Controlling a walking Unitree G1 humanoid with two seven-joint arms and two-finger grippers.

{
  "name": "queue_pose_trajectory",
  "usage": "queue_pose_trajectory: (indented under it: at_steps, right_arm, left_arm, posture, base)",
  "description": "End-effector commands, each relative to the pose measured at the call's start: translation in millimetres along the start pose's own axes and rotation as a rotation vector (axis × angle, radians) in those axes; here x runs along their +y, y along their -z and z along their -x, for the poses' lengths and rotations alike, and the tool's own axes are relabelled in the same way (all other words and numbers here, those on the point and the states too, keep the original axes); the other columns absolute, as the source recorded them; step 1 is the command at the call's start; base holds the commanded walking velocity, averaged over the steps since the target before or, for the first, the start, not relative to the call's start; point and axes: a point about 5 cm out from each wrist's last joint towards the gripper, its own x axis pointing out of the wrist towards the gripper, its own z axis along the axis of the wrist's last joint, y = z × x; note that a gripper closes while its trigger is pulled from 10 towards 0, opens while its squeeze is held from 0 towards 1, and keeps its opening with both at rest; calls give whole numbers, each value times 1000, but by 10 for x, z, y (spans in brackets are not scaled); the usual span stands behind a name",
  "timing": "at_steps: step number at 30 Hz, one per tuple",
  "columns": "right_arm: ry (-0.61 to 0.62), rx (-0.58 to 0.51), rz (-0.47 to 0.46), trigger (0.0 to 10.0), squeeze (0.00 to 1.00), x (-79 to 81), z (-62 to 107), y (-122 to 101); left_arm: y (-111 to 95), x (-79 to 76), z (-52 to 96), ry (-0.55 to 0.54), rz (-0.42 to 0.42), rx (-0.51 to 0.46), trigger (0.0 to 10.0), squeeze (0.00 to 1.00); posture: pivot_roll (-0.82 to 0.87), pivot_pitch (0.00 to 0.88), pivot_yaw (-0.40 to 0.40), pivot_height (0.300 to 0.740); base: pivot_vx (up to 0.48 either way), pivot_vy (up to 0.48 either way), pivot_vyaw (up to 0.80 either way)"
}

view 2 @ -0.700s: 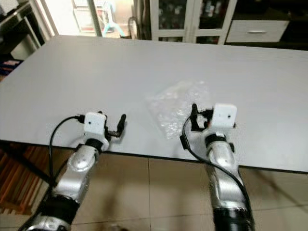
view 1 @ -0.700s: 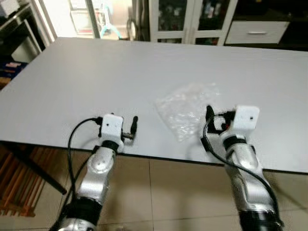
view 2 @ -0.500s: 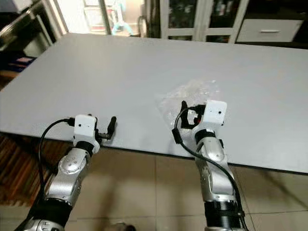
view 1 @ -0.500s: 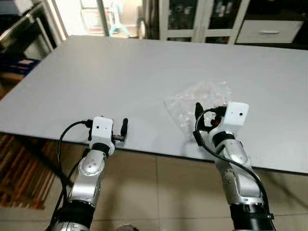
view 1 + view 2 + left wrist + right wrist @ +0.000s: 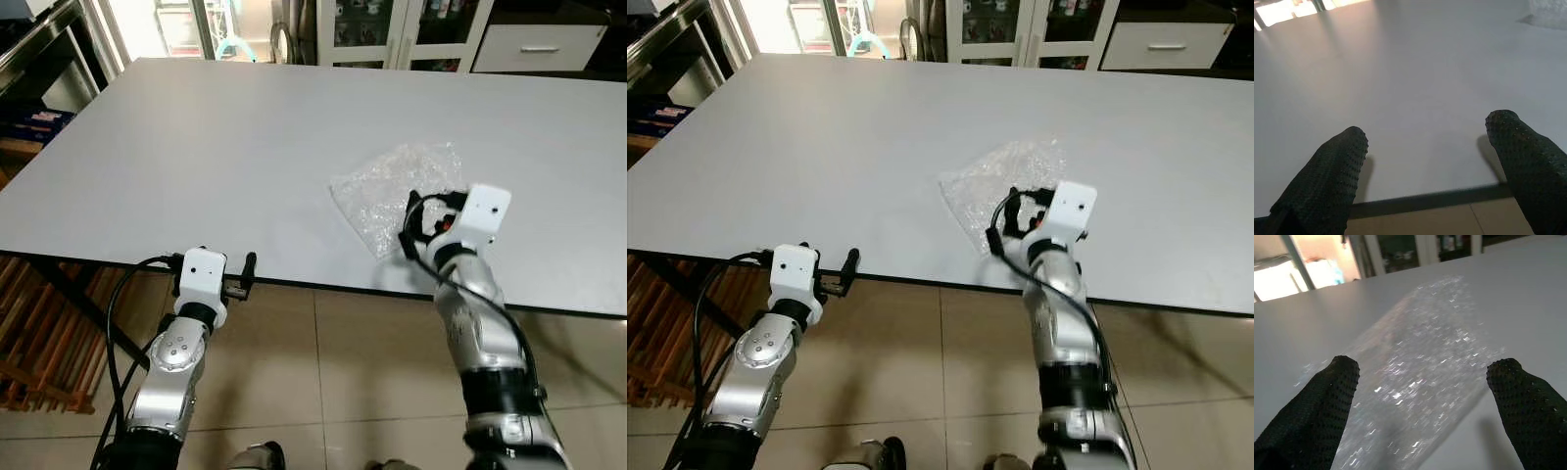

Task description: Picking trash to rubbish bin

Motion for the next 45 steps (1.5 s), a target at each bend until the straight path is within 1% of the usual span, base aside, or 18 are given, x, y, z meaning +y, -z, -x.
queue_pose_trajectory:
  at_steps: [1, 3, 4, 8, 11, 15, 19, 21, 24, 25, 27, 28, 29, 30, 31, 32, 33, 45]
  right_arm:
    - [50, 39, -16, 10000, 0, -43, -69, 19]
    - [69, 71, -47, 10000, 0, -36, -145, 11]
    - [57, 82, -59, 10000, 0, -7, -183, 2]
    - [36, 91, -82, 10000, 0, 65, -273, -31]
    - [18, 110, -92, 10000, 0, 101, -301, -4]
    - [19, 115, -94, 10000, 0, 102, -308, 9]
    - [26, 176, -140, 10000, 0, 111, -353, 102]
    - [31, 194, -143, 10000, 0, 110, -355, 133]
    - [38, 249, -163, 10000, 0, 109, -343, 238]
    - [38, 249, -163, 10000, 0, 109, -343, 238]
    - [31, 321, -169, 10000, 0, 113, -303, 390]
    - [31, 321, -169, 10000, 0, 113, -303, 390]
    - [22, 344, -174, 7176, 0, 120, -280, 450]
    - [12, 356, -177, 3804, 0, 127, -264, 489]
    - [8, 362, -179, 2275, 0, 129, -253, 511]
    - [8, 362, -179, 2275, 0, 129, -253, 511]
    - [8, 370, -183, 0, 0, 117, -242, 541]
    - [26, 389, -200, 0, 0, 42, -210, 633]
  left_arm:
    - [-17, 14, 17, 6, -15, -1, 10000, 0]
    - [-22, 15, 18, 7, -17, 0, 10000, 0]
    - [-29, 13, 14, 8, -17, 1, 10000, 0]
    - [-50, -15, 2, 15, -16, -2, 10000, 0]
    - [-51, -21, 7, 17, -14, -1, 10000, 0]
    - [-47, -21, 15, 16, -13, -1, 10000, 0]
    - [-30, -33, 52, 21, -13, 8, 10000, 0]
    - [-29, -33, 57, 22, -14, 9, 10000, 0]
    - [-28, -32, 62, 23, -15, 11, 10000, 0]
    - [-28, -32, 62, 23, -15, 11, 10000, 0]
    - [-28, -31, 64, 21, -15, 13, 10000, 0]
    - [-28, -31, 64, 21, -15, 13, 10000, 0]
    - [-29, -29, 65, 20, -15, 14, 10000, 0]
    - [-29, -28, 66, 19, -15, 14, 10000, 0]
    - [-30, -30, 67, 18, -14, 14, 10000, 0]
    - [-30, -30, 67, 18, -14, 14, 10000, 0]
    - [-33, -35, 69, 18, -12, 14, 10000, 0]
    - [-35, -53, 63, 21, -5, 18, 10000, 0]
  posture:
    - [-16, 150, 52, 740]
    - [-15, 147, 53, 740]
    - [-16, 146, 54, 740]
    - [-16, 144, 51, 740]
    - [-16, 144, 48, 740]
    - [-15, 147, 48, 740]
    - [-9, 159, 45, 740]
    - [-7, 161, 45, 740]
    - [-5, 162, 45, 740]
    - [-5, 162, 45, 740]
    - [-5, 162, 45, 740]
    - [-5, 162, 45, 740]
    - [-5, 162, 45, 740]
    - [-5, 162, 45, 740]
    - [-1, 163, 41, 740]
    - [-1, 163, 41, 740]
    - [-2, 162, 41, 740]
    - [-5, 163, 38, 740]
  base:
    - [0, 0, 0]
    - [0, 0, 0]
    - [0, 0, 0]
    - [0, 0, 0]
    - [0, 0, 0]
    - [0, 0, 0]
    - [0, 0, 0]
    - [0, 0, 0]
    - [0, 0, 0]
    - [0, 0, 0]
    - [0, 0, 0]
    - [0, 0, 0]
    - [0, 0, 0]
    - [0, 0, 0]
    - [0, 0, 0]
    - [0, 0, 0]
    - [0, 0, 0]
    - [0, 0, 0]
